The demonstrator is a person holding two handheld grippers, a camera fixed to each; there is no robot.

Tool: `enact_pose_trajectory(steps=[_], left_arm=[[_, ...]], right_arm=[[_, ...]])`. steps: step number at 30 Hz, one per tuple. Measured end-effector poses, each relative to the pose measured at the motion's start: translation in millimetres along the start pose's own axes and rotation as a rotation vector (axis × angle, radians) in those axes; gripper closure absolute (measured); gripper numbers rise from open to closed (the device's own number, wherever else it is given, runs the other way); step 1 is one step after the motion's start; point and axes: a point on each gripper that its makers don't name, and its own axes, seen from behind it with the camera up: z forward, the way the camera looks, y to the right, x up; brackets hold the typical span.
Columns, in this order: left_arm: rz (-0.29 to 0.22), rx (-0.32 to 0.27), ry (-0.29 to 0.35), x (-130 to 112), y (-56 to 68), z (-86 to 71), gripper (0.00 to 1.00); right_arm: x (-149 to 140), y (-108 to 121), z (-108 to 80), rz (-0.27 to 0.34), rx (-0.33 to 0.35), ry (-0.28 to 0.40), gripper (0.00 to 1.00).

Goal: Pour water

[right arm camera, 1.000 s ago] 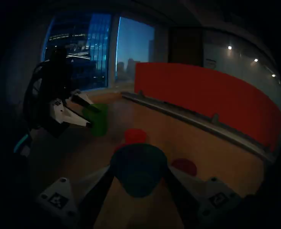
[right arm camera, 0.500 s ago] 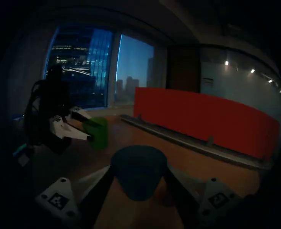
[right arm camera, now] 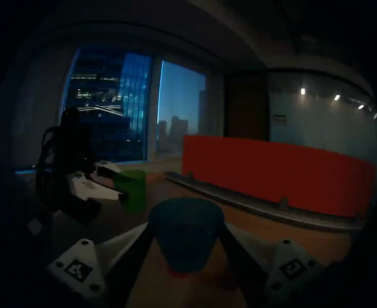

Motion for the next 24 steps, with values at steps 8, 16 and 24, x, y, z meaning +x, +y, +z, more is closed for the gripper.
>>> enact_pose_trajectory(steps=[8,16,24], left_arm=[[-0.012,-0.012,0.024,12.4,6.0,-0.2,0.16],[-0.011,-0.016,0.034,15.8,9.8,1.2,0.16],[-0.014,-0.029,0.036,16.3,15.8,2.5,0.16]], right_arm=[[13.8,-2.4,0.1,-0.002,0.009,0.021,0.06],[20.1,-2.7,-1.5,-0.006,0.016,0.026,0.06],[25.7,-1.9,0.2,-0.033,0.025,0.023,0.06]])
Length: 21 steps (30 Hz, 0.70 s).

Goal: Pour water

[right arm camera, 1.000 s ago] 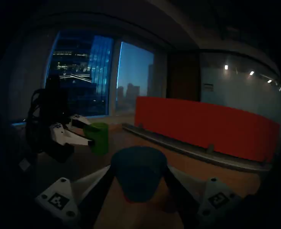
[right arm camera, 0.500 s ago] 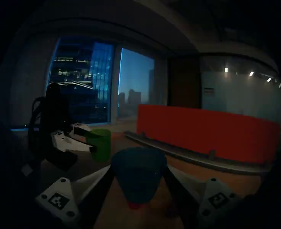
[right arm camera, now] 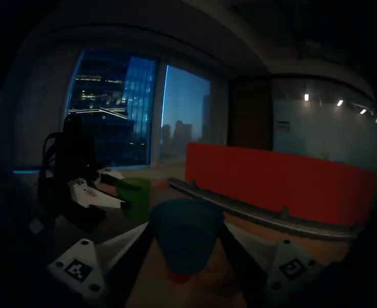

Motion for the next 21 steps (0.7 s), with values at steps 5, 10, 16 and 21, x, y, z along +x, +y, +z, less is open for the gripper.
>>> enact_pose_trajectory(steps=[5,10,16,21], left_arm=[[-0.003,-0.022,-0.005,-2.1,8.5,1.2,0.16],[0.000,-0.041,-0.009,-4.4,18.2,2.3,0.16],[-0.003,-0.064,-0.015,-7.8,28.0,5.5,0.16],[-0.010,-0.079,-0.019,-11.3,35.2,9.1,0.16]], right_arm=[[5.8,0.4,1.9,-0.049,0.005,-0.008,0.06],[15.1,2.7,4.7,-0.120,0.000,-0.009,0.06],[29.6,5.0,7.4,-0.219,-0.002,-0.006,0.07],[43.3,6.6,11.5,-0.321,-0.004,-0.003,0.07]])
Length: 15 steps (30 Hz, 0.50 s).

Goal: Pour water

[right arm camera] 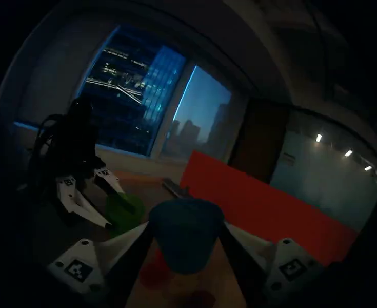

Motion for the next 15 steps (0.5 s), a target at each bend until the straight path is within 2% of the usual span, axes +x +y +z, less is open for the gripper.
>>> enact_pose_trajectory(steps=[15], left_arm=[[-0.004,-0.029,-0.002,-2.2,14.4,7.4,0.16]], right_arm=[[41.2,17.5,17.9,-0.292,-0.018,0.008,0.07]])
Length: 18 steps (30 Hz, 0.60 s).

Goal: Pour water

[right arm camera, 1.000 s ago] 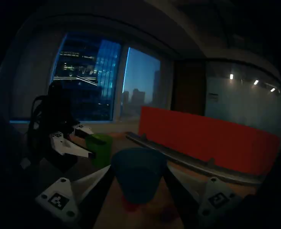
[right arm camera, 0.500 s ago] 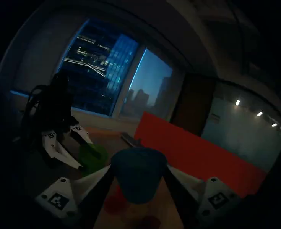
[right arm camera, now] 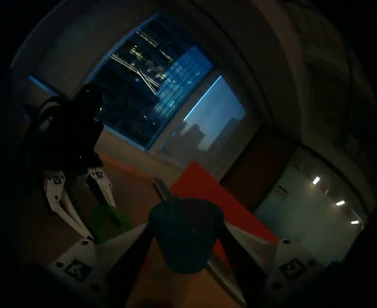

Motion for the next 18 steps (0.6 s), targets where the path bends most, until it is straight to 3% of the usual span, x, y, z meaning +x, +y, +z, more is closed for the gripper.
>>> enact_pose_trajectory(steps=[18], left_arm=[[0.004,-0.029,0.002,3.0,10.7,4.0,0.16]], right_arm=[[5.8,16.1,22.0,-0.270,-0.021,-0.031,0.08]])
